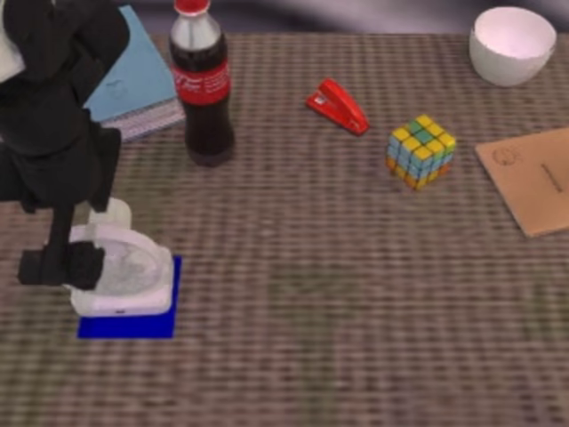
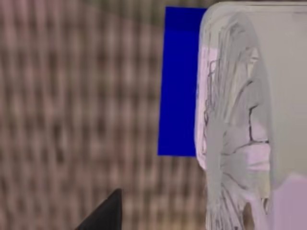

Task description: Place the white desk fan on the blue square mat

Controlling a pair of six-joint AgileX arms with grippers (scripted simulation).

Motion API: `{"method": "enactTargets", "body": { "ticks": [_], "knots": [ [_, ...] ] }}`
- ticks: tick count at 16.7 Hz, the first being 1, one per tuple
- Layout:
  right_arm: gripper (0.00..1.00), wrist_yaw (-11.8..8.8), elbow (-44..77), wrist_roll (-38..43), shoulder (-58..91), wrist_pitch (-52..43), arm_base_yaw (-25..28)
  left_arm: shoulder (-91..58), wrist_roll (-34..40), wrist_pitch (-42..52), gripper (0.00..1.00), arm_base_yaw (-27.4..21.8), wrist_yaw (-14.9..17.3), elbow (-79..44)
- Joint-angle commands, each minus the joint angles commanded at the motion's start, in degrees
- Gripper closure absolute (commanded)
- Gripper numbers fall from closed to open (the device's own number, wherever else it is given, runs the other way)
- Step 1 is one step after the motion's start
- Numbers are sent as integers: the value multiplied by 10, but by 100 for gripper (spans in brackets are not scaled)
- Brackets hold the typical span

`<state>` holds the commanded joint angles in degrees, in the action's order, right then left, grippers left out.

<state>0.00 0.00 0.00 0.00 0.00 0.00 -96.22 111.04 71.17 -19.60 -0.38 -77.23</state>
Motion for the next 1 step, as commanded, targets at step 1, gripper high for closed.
{"method": "enactTargets", "body": {
  "ticks": [1],
  "knots": [
    [0, 0, 0, 0, 0, 0, 0, 0, 0, 0, 0, 0, 0, 0]
  ]
}}
